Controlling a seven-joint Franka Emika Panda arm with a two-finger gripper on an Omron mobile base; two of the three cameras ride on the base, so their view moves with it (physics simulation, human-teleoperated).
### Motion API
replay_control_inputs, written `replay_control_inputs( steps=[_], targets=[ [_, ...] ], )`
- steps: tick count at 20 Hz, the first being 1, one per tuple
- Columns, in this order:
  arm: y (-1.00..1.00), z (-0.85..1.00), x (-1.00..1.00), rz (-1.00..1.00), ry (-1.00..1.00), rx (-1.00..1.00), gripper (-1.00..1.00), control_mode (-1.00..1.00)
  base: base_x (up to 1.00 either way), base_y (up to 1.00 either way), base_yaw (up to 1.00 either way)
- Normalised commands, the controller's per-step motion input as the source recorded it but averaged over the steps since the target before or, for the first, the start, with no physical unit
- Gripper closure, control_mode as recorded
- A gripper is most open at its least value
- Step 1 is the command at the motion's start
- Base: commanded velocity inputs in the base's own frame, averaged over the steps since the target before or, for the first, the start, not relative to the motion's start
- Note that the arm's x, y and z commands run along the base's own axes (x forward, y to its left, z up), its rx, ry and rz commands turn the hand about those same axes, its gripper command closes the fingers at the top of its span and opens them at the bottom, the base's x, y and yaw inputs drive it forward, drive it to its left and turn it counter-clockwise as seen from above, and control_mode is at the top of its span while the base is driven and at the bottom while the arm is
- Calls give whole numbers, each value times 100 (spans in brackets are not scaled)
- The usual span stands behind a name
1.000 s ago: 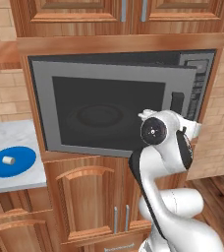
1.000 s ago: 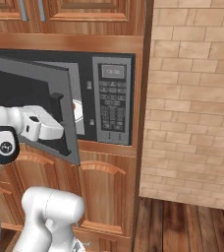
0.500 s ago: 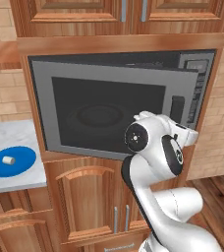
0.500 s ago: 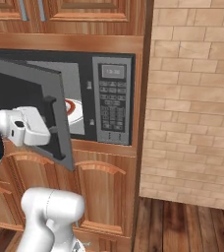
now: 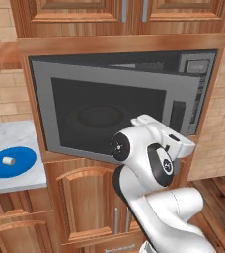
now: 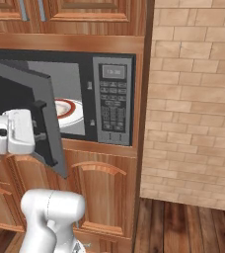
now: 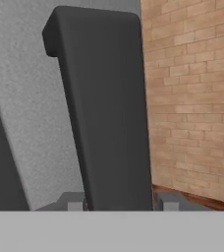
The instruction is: Pick the marshmallow from the counter and place it in the microwave. Then turn on the microwave.
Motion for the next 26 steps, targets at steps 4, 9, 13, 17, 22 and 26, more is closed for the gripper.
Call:
replay_control_inputs(
  steps=[4, 9, 13, 17, 22, 26],
  targets=[
    [0, 0, -42, -6, -11, -2, 100, -100, 0, 0, 0],
    [0, 0, -42, -4, -9, -2, 100, -100, 0, 0, 0],
    [0, 0, -41, -2, -8, -2, 100, -100, 0, 0, 0],
    [0, 0, -40, -2, -7, -1, 100, -100, 0, 0, 0],
    [1, 0, -36, -1, -6, -2, 100, -100, 0, 0, 0],
    [6, 0, -32, 0, -7, -4, 100, -100, 0, 0, 0]
  ],
)
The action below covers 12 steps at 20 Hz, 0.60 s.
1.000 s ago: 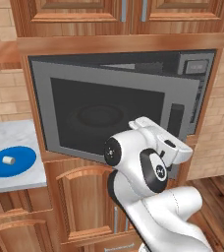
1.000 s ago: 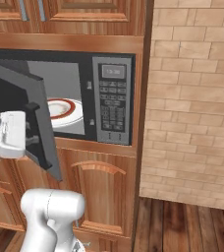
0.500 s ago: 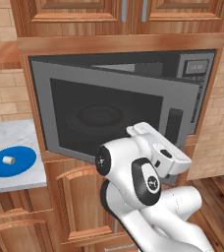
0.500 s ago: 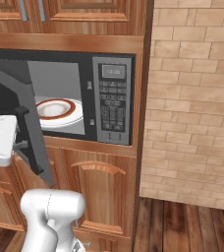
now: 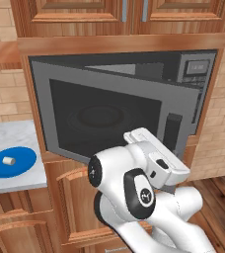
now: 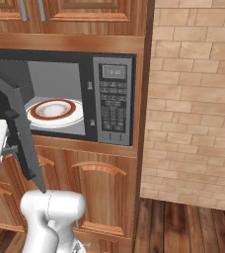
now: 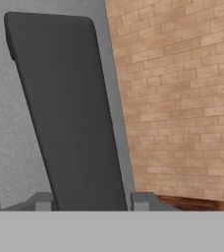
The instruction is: Pick the marshmallow from the counter and place it in the microwave. Then turn on the microwave.
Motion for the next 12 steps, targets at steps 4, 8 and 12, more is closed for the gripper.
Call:
replay_control_inputs(
  steps=[4, 8, 12],
  targets=[
    [5, 0, -33, 0, -2, -3, 100, -100, 0, 0, 0],
    [6, 0, -31, 0, -1, -2, 100, -100, 0, 0, 0],
    [11, -1, -29, 0, -2, -3, 100, -100, 0, 0, 0]
  ],
)
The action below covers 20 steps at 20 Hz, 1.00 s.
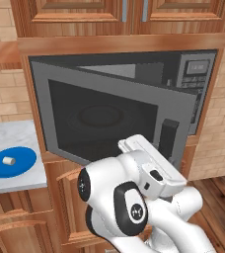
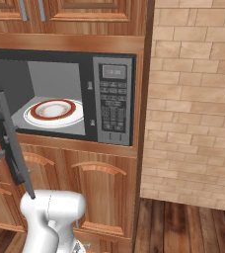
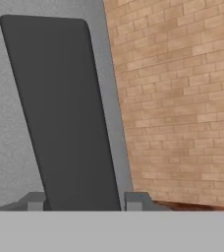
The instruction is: Pick the marshmallow from the counter and place it in the microwave. Then turn on the microwave.
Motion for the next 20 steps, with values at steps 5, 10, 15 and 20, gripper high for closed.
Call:
replay_control_inputs(
  steps=[5, 10, 15, 20],
  targets=[
    [21, -6, -20, 0, -2, -5, -100, -100, 0, 0, 0],
    [10, -4, -24, 0, 0, -2, -100, -100, 0, 0, 0],
    [5, -1, -30, 0, -1, -1, -100, -100, 0, 0, 0],
    [12, -1, -36, 2, -11, -5, -100, -100, 0, 0, 0]
  ],
)
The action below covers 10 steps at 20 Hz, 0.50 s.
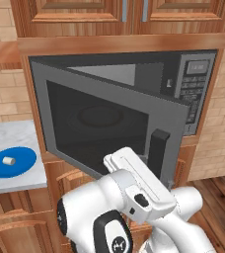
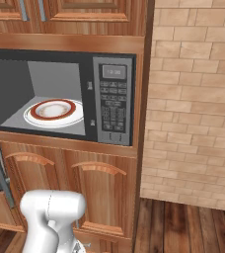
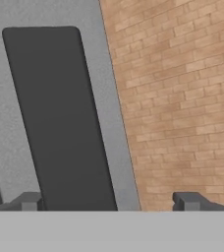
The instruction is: Pick the marshmallow from the counter and place it in the microwave. Then turn on the microwave.
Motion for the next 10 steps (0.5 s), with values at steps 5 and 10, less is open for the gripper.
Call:
replay_control_inputs(
  steps=[5, 10],
  targets=[
    [15, -6, -29, 10, -12, -8, -100, -100, 0, 0, 0],
    [13, -13, -16, 14, -7, -9, -100, -100, 0, 0, 0]
  ],
)
